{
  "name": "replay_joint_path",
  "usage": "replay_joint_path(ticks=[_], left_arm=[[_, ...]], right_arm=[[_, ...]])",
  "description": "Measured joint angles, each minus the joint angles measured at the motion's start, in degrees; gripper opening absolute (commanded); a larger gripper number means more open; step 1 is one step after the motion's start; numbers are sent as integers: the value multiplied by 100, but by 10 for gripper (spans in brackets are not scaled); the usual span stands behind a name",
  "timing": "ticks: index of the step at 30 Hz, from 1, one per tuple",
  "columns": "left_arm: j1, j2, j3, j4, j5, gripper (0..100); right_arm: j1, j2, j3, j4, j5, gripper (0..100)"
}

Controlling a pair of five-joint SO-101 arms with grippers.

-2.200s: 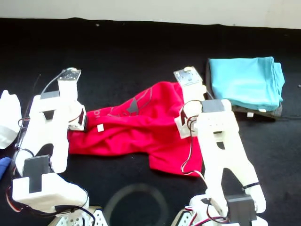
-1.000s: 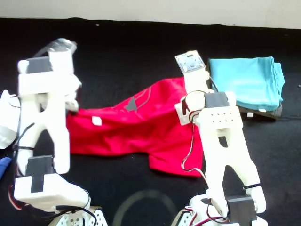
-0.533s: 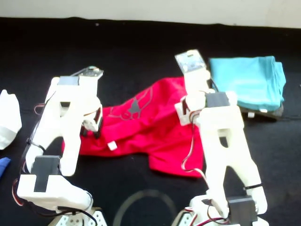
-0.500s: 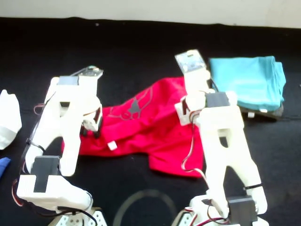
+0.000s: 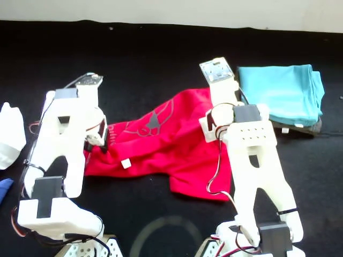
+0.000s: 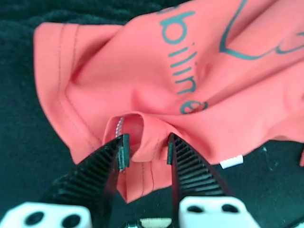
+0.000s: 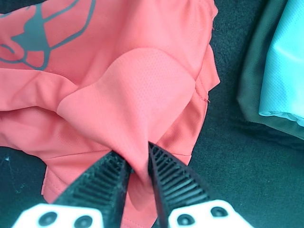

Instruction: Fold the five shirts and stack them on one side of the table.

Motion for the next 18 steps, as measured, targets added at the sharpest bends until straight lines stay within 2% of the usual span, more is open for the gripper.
replay_joint_path(ticks=[5,8,11,18], left_arm=[[0,0,378,-378,0,132],[0,0,378,-387,0,6],[0,0,308,-387,0,10],[0,0,-1143,853,9,10]], right_arm=[[0,0,0,0,0,5],[0,0,0,0,0,5],[0,0,0,0,0,5],[0,0,0,-114,0,5]])
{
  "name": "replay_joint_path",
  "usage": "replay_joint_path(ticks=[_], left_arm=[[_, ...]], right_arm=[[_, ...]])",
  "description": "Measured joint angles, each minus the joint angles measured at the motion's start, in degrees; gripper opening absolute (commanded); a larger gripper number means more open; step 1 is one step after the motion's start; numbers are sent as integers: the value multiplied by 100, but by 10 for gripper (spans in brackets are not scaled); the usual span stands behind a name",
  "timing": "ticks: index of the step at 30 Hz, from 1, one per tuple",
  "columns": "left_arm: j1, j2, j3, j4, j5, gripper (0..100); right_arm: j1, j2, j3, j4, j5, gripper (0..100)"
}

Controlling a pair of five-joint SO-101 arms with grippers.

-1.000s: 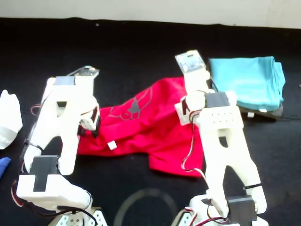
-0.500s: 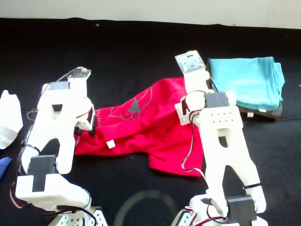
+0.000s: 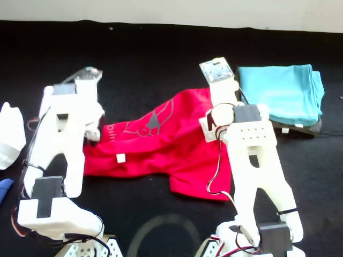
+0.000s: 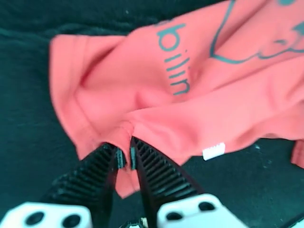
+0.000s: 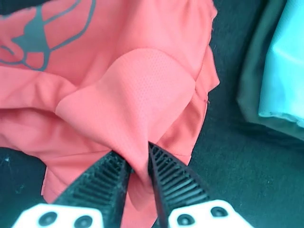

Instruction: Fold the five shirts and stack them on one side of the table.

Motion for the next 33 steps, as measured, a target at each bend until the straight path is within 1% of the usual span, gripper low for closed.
replay_joint_path(ticks=[4,7,12,15,19,22,27,33], left_arm=[[0,0,-1486,809,-9,10],[0,0,-2629,1222,-18,10],[-88,0,-4079,1609,-18,10],[-290,0,-4800,1811,-18,10],[-677,0,-5257,1881,-18,10],[-932,0,-5345,1881,-9,10],[-1020,0,-5354,1881,0,10],[-985,0,-5354,1881,0,10]], right_arm=[[114,62,-607,-229,0,5],[202,519,-1512,-44,0,5],[220,1257,-3569,835,9,5],[220,1442,-4905,1468,211,5],[220,1459,-6374,2215,448,5],[220,1486,-7051,2470,510,5],[220,1521,-7218,2479,519,5],[220,1521,-6787,2101,527,5]])
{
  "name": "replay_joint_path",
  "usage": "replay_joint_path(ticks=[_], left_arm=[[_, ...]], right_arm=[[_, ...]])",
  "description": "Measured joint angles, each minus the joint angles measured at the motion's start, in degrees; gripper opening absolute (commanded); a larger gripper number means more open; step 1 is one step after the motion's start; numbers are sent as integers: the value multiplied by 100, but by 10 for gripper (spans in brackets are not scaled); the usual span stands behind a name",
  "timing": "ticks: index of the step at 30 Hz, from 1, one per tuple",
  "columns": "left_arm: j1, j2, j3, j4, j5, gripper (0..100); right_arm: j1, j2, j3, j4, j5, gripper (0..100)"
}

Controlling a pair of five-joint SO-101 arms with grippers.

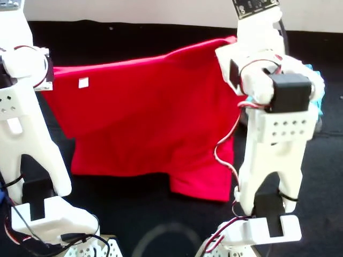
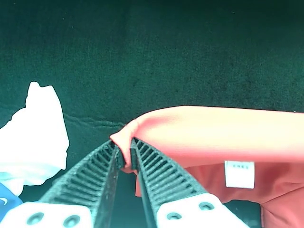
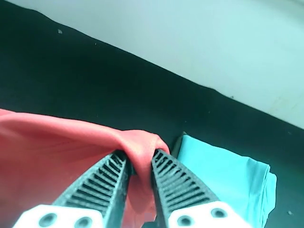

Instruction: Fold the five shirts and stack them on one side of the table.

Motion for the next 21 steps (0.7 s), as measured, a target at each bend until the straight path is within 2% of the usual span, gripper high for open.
replay_joint_path(ticks=[10,21], left_arm=[[26,-88,-88,9,-18,10],[26,-1758,-466,26,-18,10]], right_arm=[[0,0,281,0,0,5],[0,-9,-2629,1002,0,5]])
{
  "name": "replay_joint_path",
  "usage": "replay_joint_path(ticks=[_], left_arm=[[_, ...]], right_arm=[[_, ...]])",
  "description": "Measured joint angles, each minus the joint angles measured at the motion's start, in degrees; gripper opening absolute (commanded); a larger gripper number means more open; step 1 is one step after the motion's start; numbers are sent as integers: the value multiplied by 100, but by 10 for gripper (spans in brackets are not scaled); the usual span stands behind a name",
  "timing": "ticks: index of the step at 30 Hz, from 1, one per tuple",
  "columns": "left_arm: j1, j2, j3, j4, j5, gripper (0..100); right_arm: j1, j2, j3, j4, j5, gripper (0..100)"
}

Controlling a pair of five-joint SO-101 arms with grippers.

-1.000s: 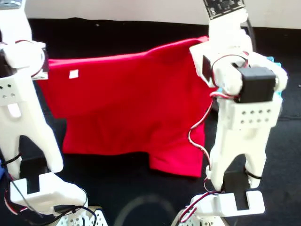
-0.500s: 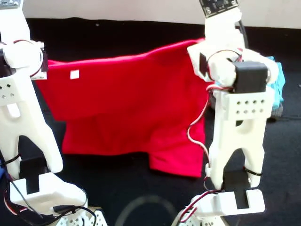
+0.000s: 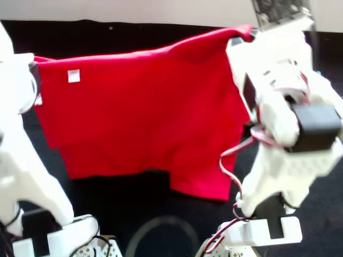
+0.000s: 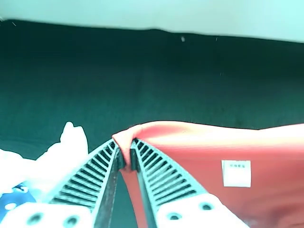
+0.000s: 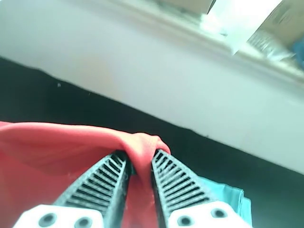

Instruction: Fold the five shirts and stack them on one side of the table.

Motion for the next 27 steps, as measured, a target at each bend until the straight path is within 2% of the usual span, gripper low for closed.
replay_joint_path(ticks=[6,11,18,27], left_arm=[[0,-800,-9,0,0,10],[0,-1319,-9,0,0,10],[0,-1662,79,0,0,10],[0,-2470,1319,0,9,10]], right_arm=[[132,-44,-1204,202,0,5],[229,-668,-1442,202,0,5],[237,-1820,-633,202,0,5],[237,-2611,237,202,0,5]])
